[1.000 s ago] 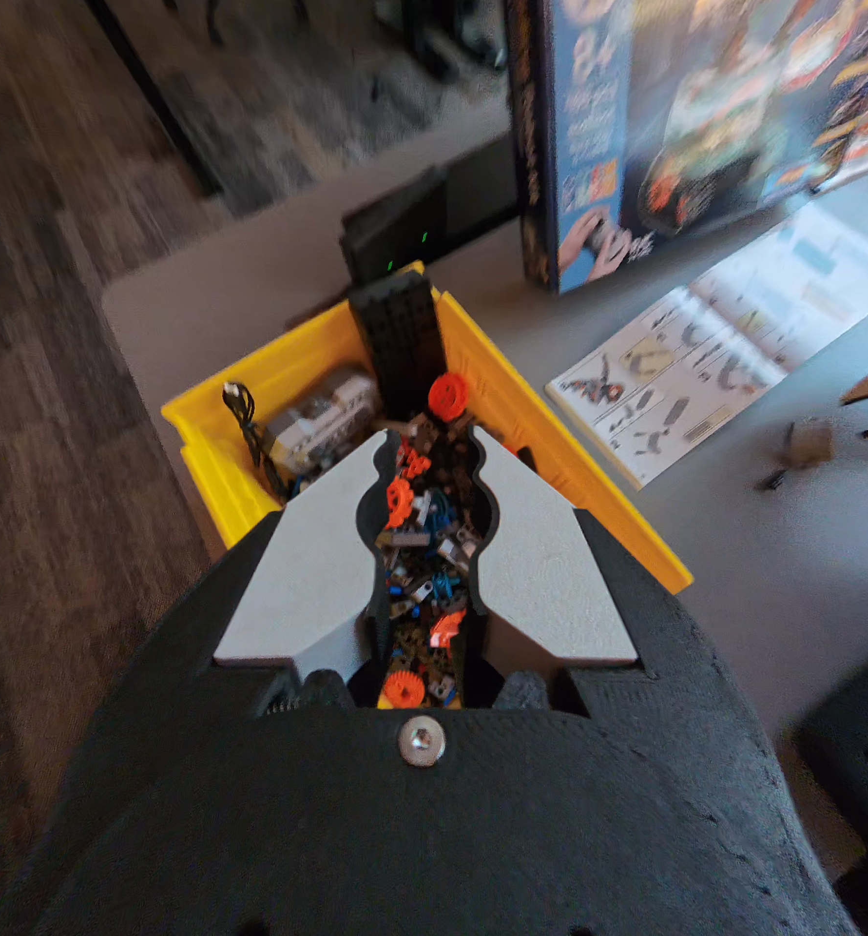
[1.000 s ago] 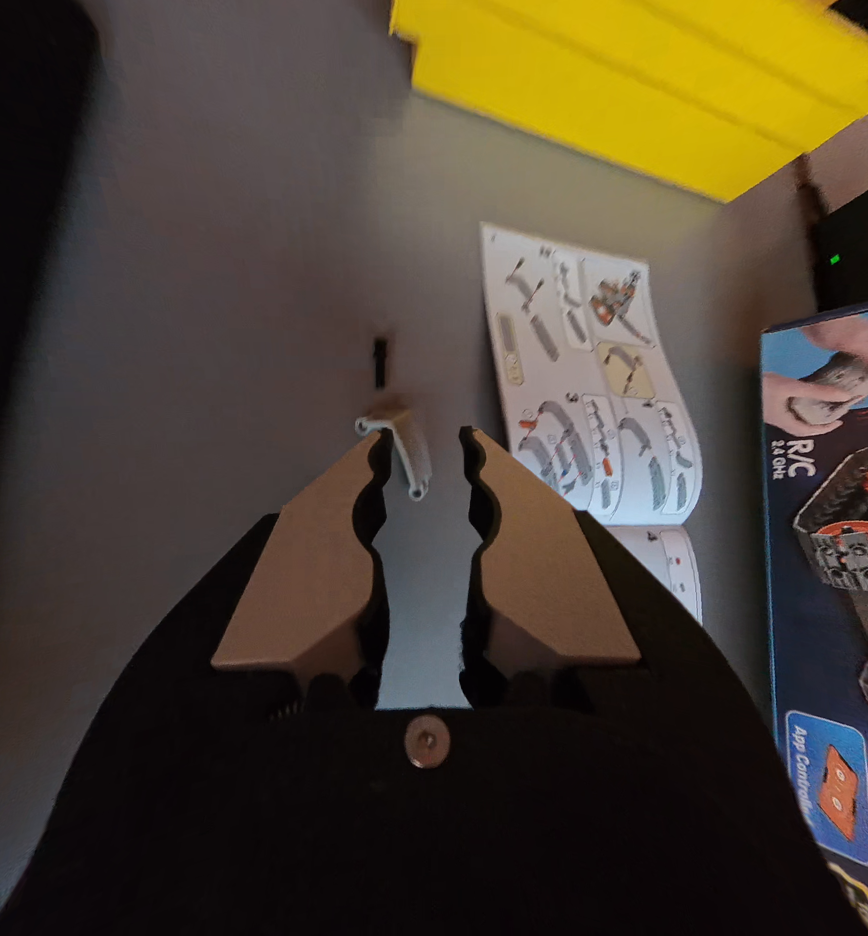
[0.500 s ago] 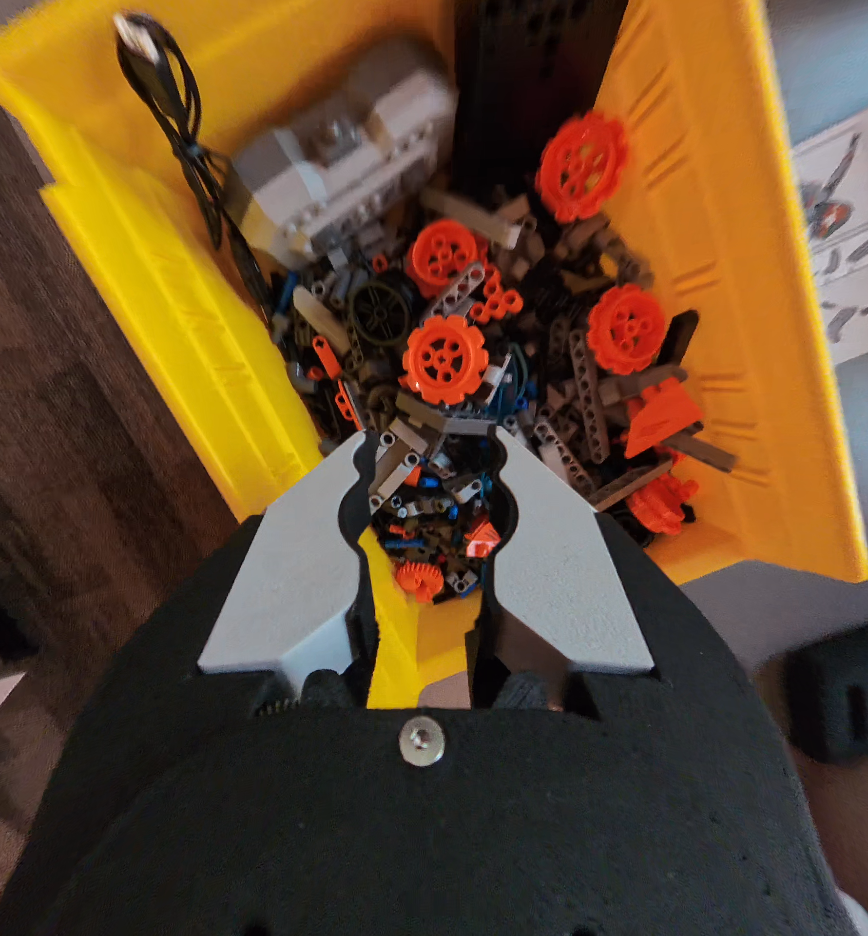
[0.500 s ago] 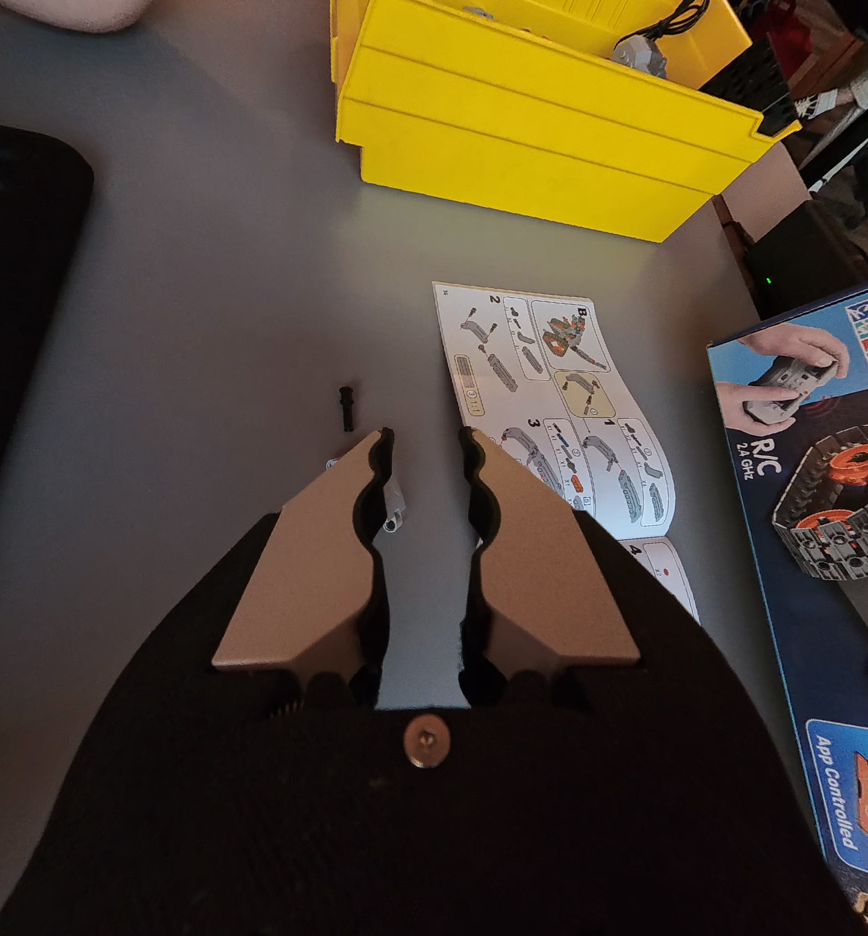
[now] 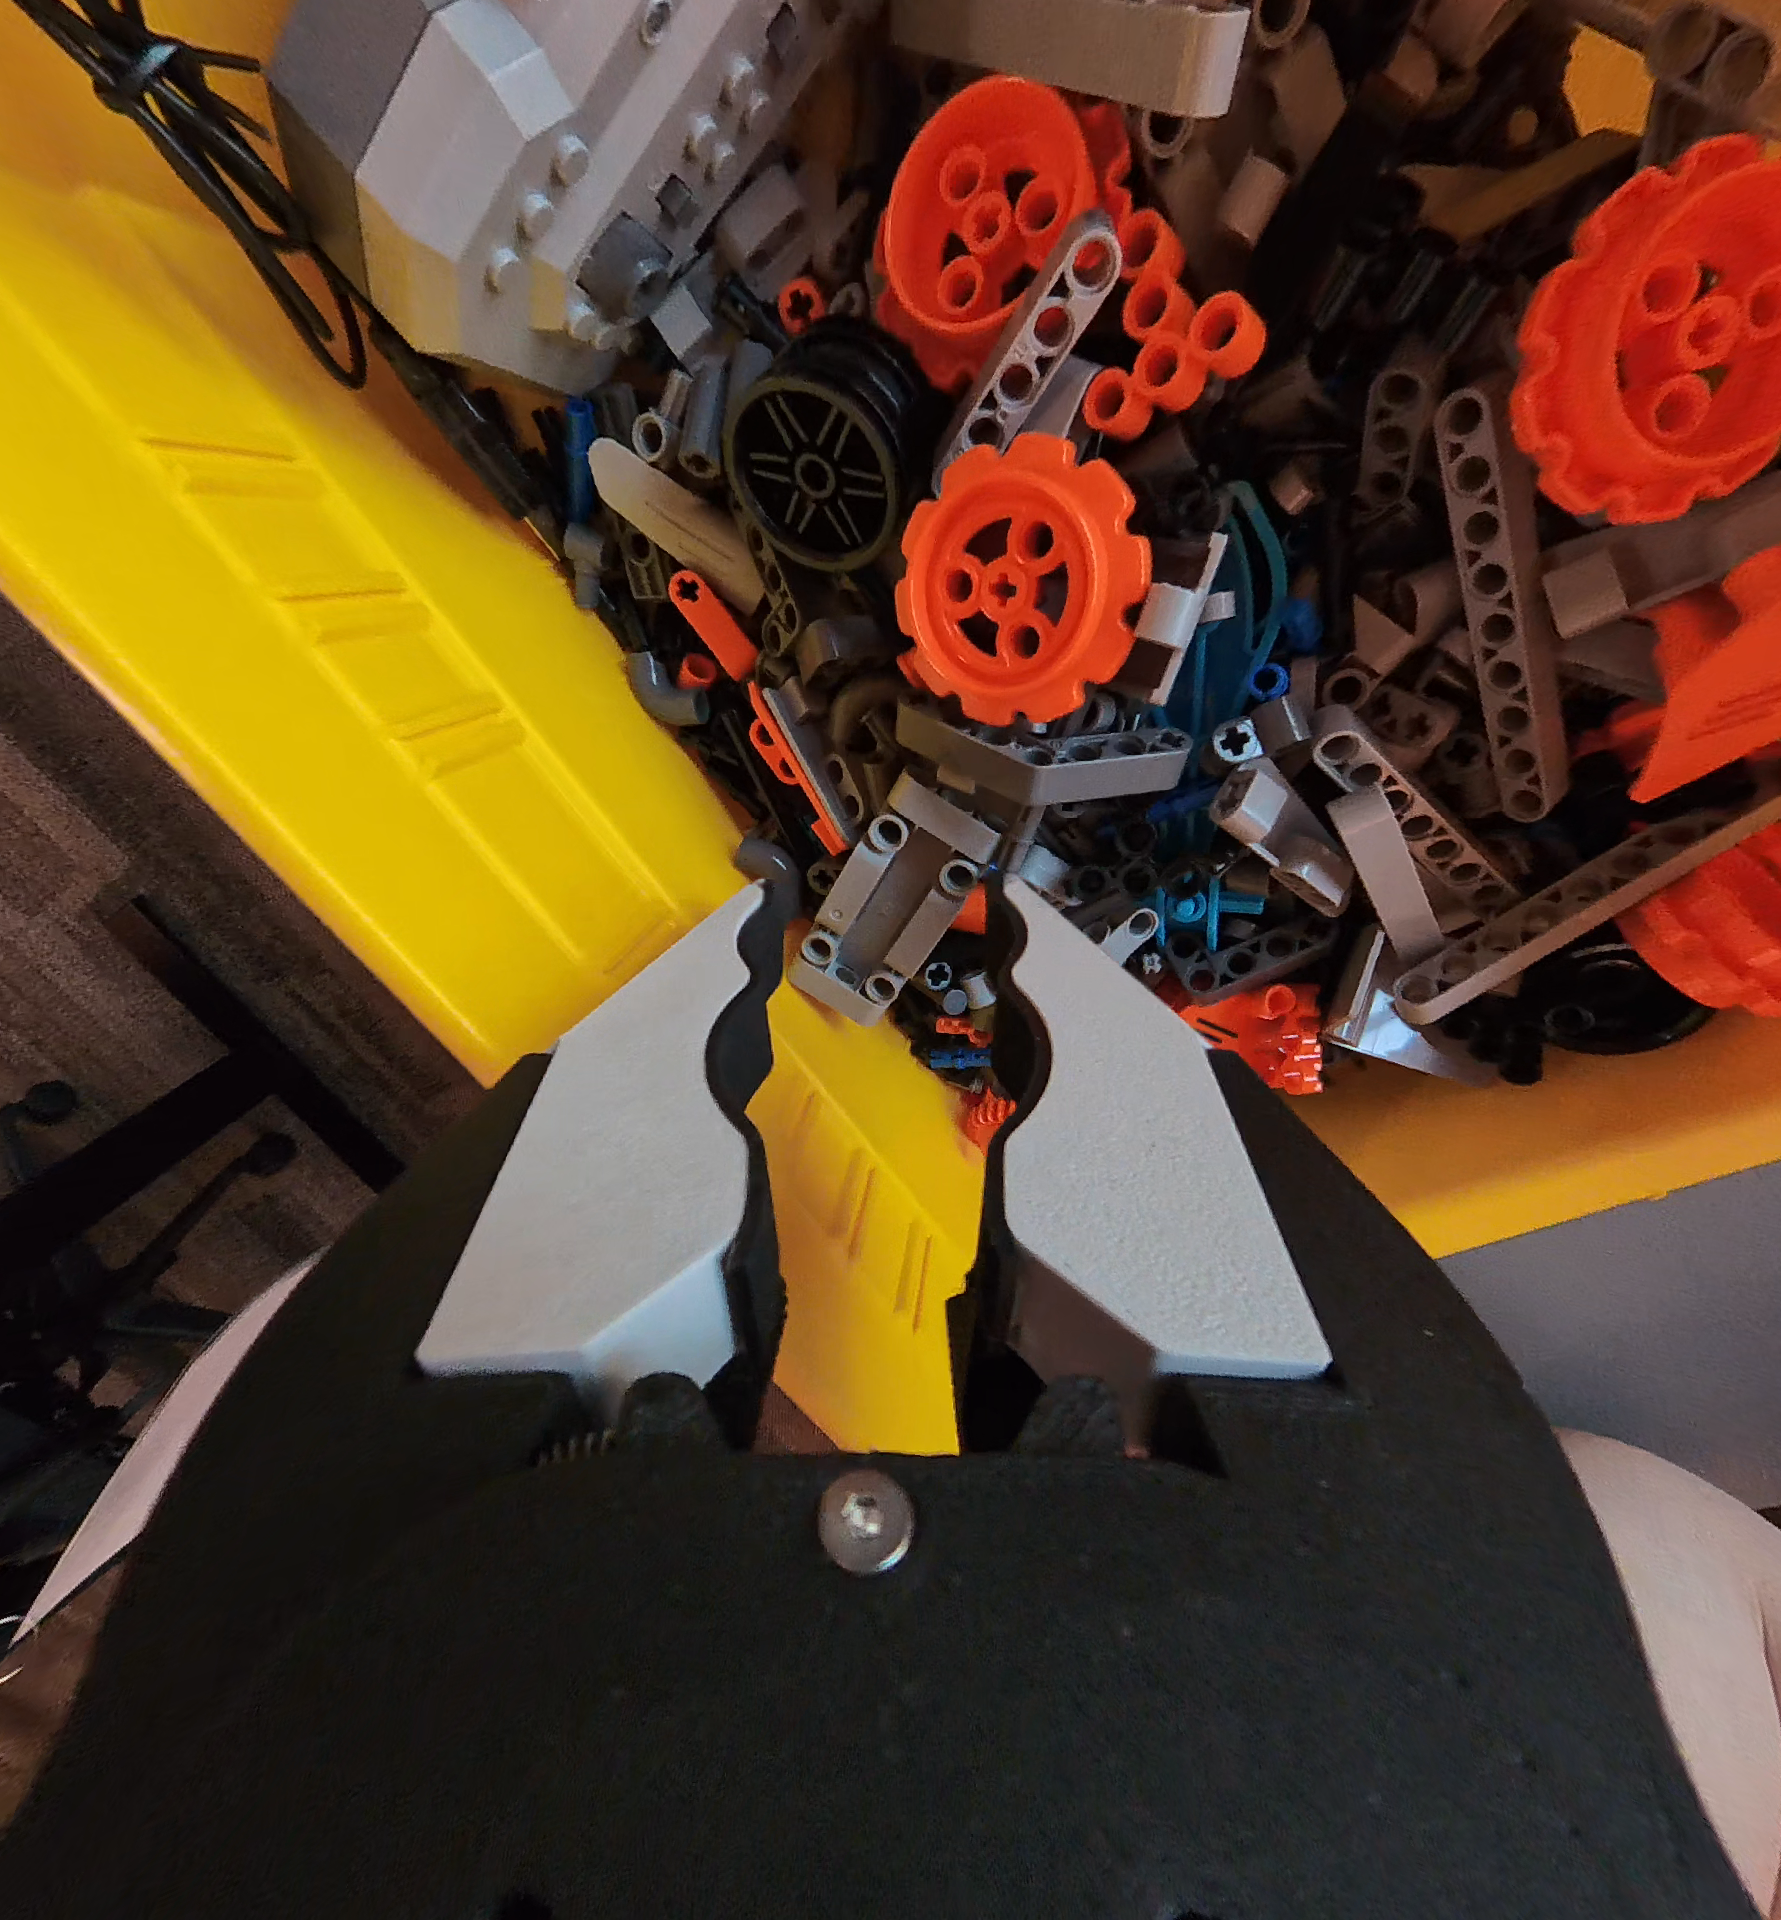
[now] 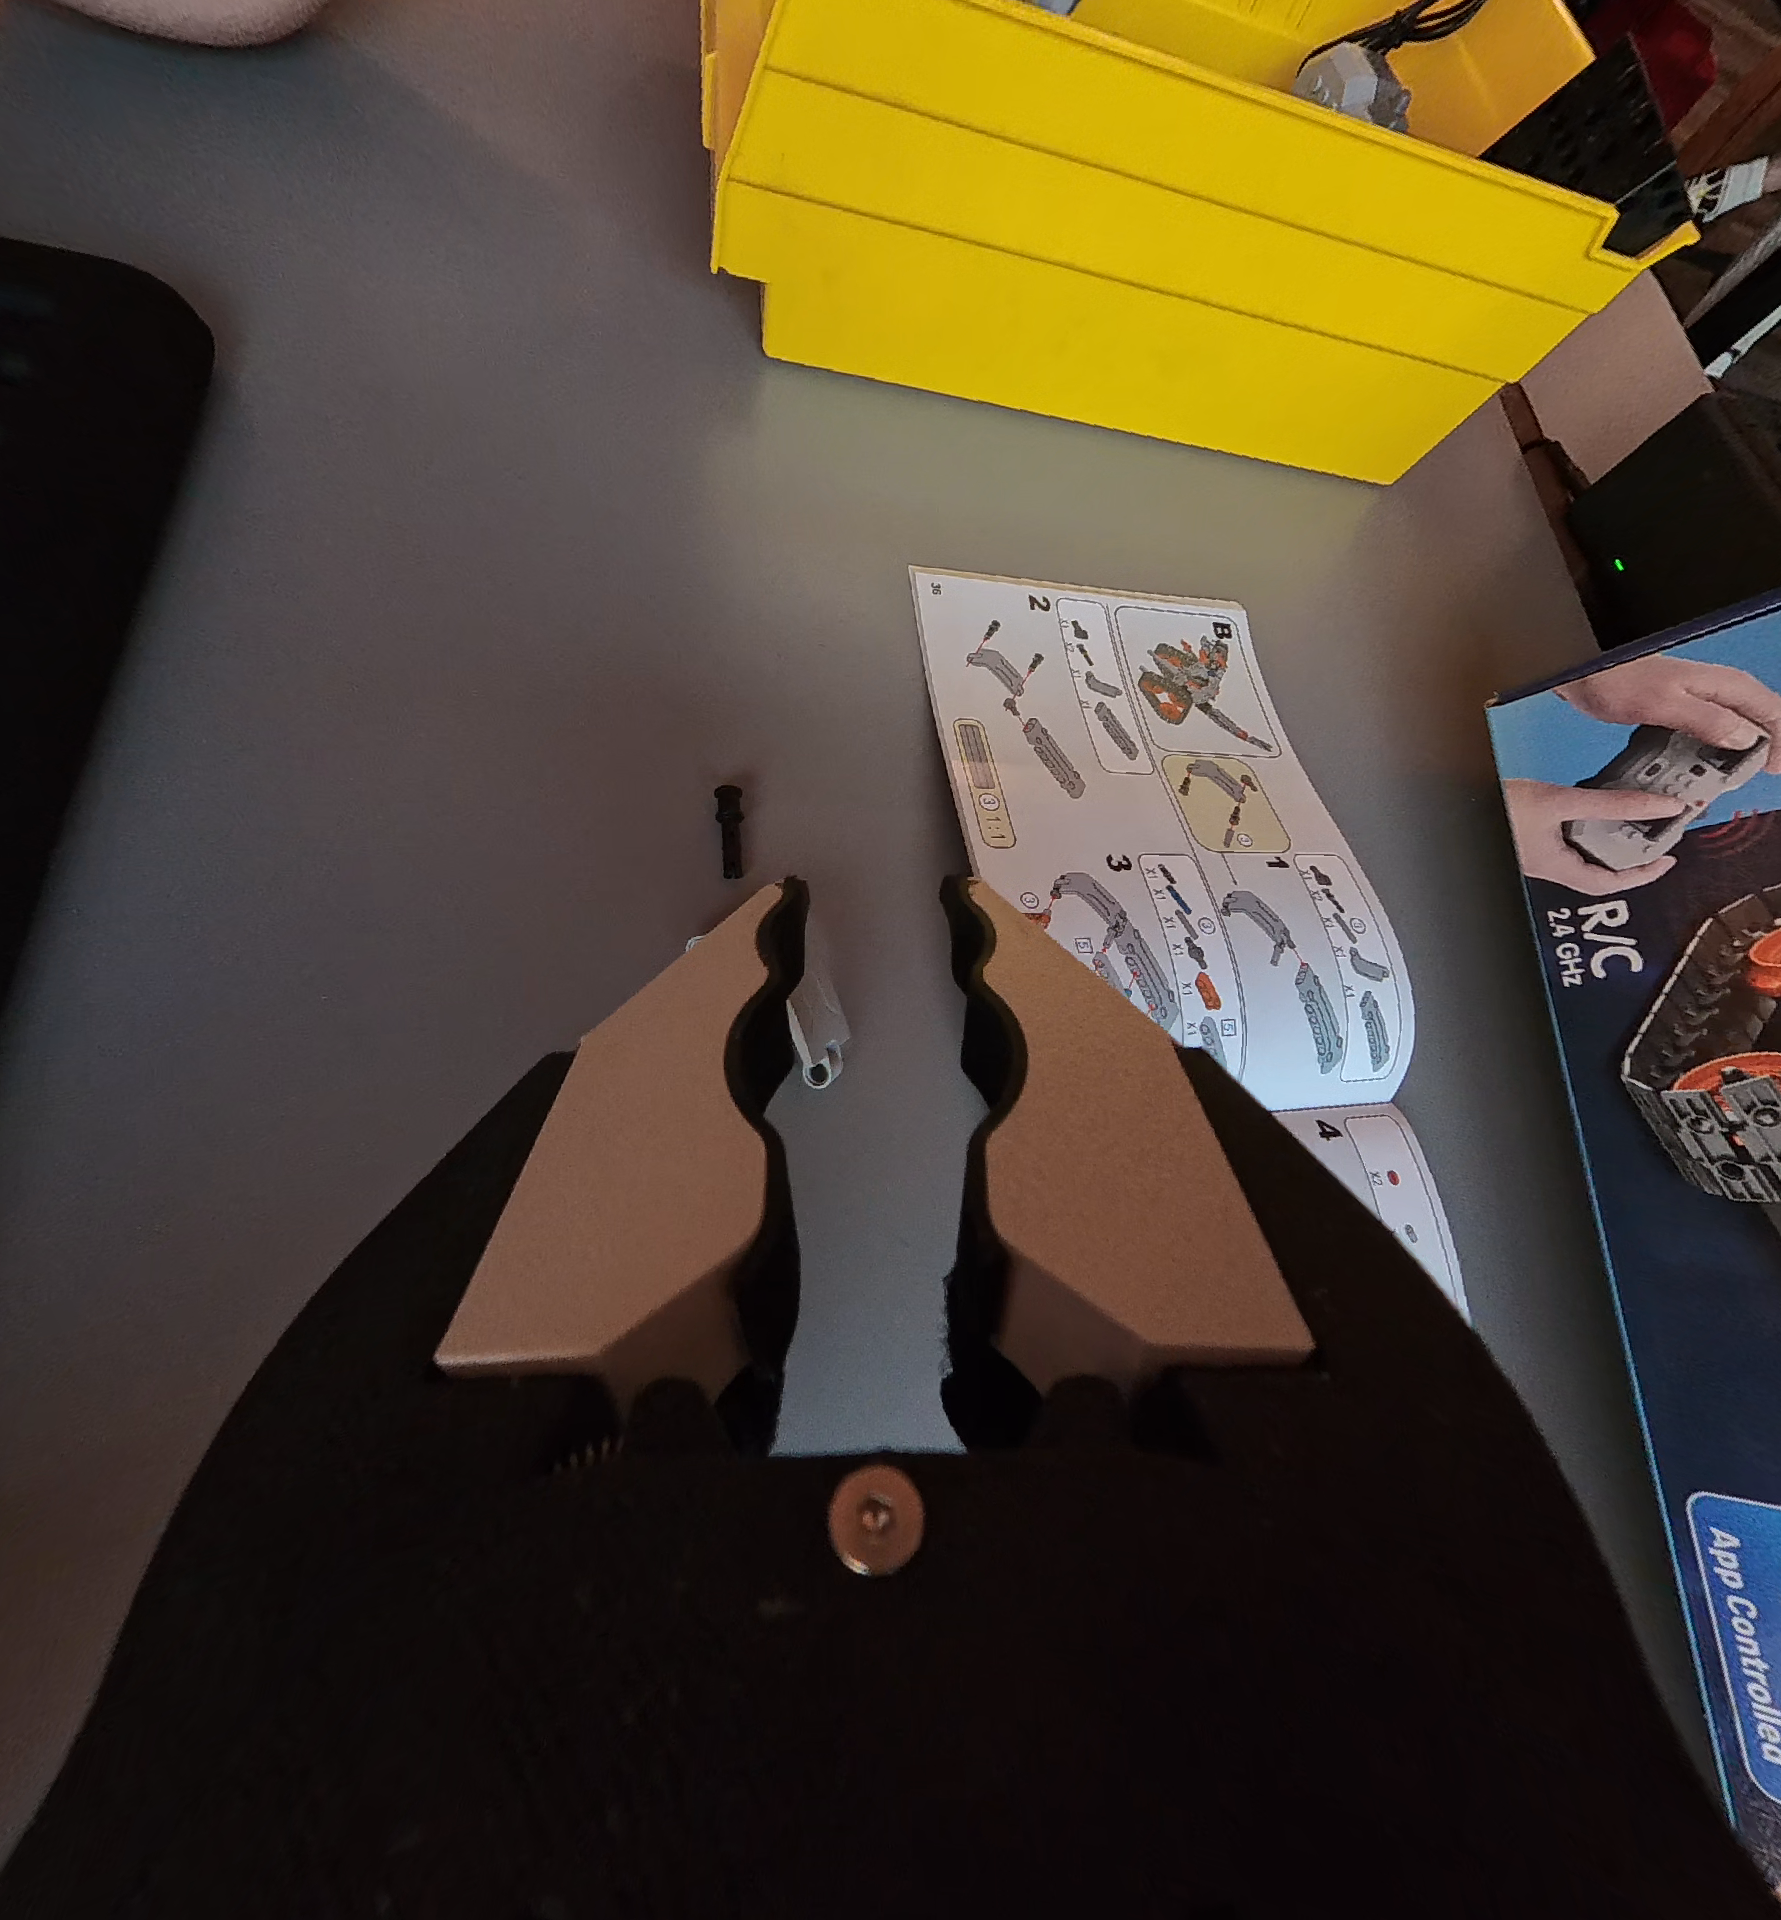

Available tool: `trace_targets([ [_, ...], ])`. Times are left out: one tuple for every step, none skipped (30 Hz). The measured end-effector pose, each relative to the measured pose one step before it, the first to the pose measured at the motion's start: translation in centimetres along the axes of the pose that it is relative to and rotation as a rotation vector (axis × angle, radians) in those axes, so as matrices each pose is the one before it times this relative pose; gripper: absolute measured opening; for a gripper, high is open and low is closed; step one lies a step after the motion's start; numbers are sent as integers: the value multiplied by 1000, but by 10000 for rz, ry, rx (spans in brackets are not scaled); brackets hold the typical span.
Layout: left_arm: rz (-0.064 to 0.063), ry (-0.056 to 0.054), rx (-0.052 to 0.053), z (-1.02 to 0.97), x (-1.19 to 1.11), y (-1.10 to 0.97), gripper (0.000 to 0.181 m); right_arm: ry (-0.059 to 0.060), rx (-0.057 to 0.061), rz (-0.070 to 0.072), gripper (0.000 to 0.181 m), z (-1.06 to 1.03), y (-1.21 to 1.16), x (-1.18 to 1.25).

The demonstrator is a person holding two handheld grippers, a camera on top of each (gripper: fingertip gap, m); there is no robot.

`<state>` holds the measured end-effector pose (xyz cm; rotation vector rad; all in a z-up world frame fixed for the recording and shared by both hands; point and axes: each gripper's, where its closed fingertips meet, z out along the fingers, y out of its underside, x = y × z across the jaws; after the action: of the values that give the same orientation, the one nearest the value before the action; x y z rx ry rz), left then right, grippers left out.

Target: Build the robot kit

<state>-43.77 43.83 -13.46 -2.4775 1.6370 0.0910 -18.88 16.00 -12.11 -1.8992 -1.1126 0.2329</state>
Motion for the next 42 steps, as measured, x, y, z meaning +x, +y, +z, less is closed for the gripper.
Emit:
trace_targets([
  [51, -33, -92, 149, 16, -6, 39, -21, -30, 15, 27, 15, 72, -21],
  [88, -13, -87, 191, 63, 27, 40, -13, -26, 5, 27, 12, 69, -11],
  [73, 3, -117, 190, 61, 106, 40, 6, -29, -10, 27, 9, 69, 14],
  [45, 4, -87, 157, 21, 79, 39, 0, -14, -5, 27, 8, 42, -4],
  [12, 26, -57, 136, 26, 26, 38, -10, 7, 4, 27, 0, -4, -11],
  [-1, 15, -35, 93, -2, -3, 37, -4, 9, 5, 27, -17, -20, -5],
  [4, -14, -1, 45, -49, -20, 36, -7, 6, -3, 27, -8, -27, -16],
  [3, 32, -2, 43, 21, -6, 35, 1, 0, -8, 27, -12, -20, -2],
  [-2, 48, -27, 35, 40, 49, 33, 13, 3, -10, 27, -15, -8, 12],
  [-10, 51, -32, 20, 47, 86, 30, 12, 4, -6, 27, -15, -19, 18],
  [13, 9, -27, 0, -6, 97, 29, 3, -12, 5, 27, 4, 22, 6],
  [30, 15, 4, -54, 24, 47, 27, 5, -17, 2, 27, 6, 37, 8],
  [13, -19, 13, -108, -17, 54, 27, 2, -12, -4, 27, 21, 35, 13],
  [-33, -51, 40, -224, -83, 17, 26, 0, -5, 2, 27, 20, 28, -1],
  [-76, -89, 93, -326, -146, -19, 26, -7, -12, 5, 27, 39, 35, -6],
  [-94, -119, 158, -445, -204, -49, 25, -13, -28, 1, 27, 50, 65, -15],
  [-115, -108, 209, -559, -183, -69, 25, 0, -32, -12, 27, 35, 61, -6],
  [-119, -66, 292, -736, -139, -147, 25, 5, -32, -14, 27, 42, 67, -1],
  [-123, 32, 464, -912, 38, -373, 25, 2, -25, -4, 27, 41, 54, 4],
  [-97, 341, 678, -1084, 561, -701, 25, -4, -18, 1, 27, 58, 50, -3],
  [14, 671, 845, -1244, 1135, -1048, 25, -7, -21, 2, 27, 49, 42, -19],
  [100, 789, 1051, -1322, 1443, -1498, 25, -10, -17, -7, 27, 57, 40, -33],
  [181, 959, 1226, -1320, 1836, -1956, 25, 0, -9, -17, 27, 44, 2, -17],
  [275, 1132, 1252, -1148, 2187, -2172, 25, 6, -4, -21, 27, 18, -28, -27],
  [317, 1157, 1168, -860, 2275, -2159, 25, 10, 19, -26, 27, 21, -80, -26],
  [371, 1254, 1012, -496, 2422, -1924, 25, 11, 61, -22, 27, 26, -149, -37],
  [427, 1247, 810, -143, 2348, -1581, 25, 9, 93, 1, 27, 48, -213, -35],
  [487, 1081, 583, 118, 2007, -1211, 25, -13, 89, 28, 27, 93, -213, -70],
  [510, 905, 391, 261, 1680, -822, 24, -15, 65, 14, 27, 116, -195, -98],
  [466, 654, 353, 360, 1210, -658, 24, 4, 83, -36, 27, 110, -227, -99],
  [405, 443, 290, 417, 797, -506, 24, 59, 128, -65, 27, 76, -321, -49],
  [273, 308, 170, 475, 519, -361, 24, 104, 183, -45, 27, 46, -439, 45],
  [145, 319, 143, 520, 503, -337, 24, 178, 278, 0, 27, 21, -627, 156],
  [-1, 358, 105, 608, 481, -262, 24, 330, 397, 37, 27, -29, -845, 408],
  [-123, 272, -21, 734, 297, -81, 24, 351, 450, 72, 27, -85, -950, 444],
  [-195, 94, -187, 909, -23, 179, 24, 227, 419, 103, 27, -131, -917, 276],
  [-217, -122, -308, 1091, -325, 313, 24, 301, 439, 105, 27, -168, -980, 388],
  [-230, -317, -436, 1255, -584, 487, 24, 315, 445, 40, 27, -202, -974, 375],
  [-267, -461, -652, 1379, -684, 823, 24, 202, 302, -102, 27, -233, -761, 181],
  [-200, -375, -770, 1450, -431, 943, 24, 224, 164, -212, 27, -258, -514, 237],
  [-146, -455, -730, 1509, -465, 849, 24, 216, 121, -229, 27, -268, -374, 270],
  [-57, -768, -876, 1480, -821, 1030, 25, 25, 85, -120, 27, -201, -197, 58],
])
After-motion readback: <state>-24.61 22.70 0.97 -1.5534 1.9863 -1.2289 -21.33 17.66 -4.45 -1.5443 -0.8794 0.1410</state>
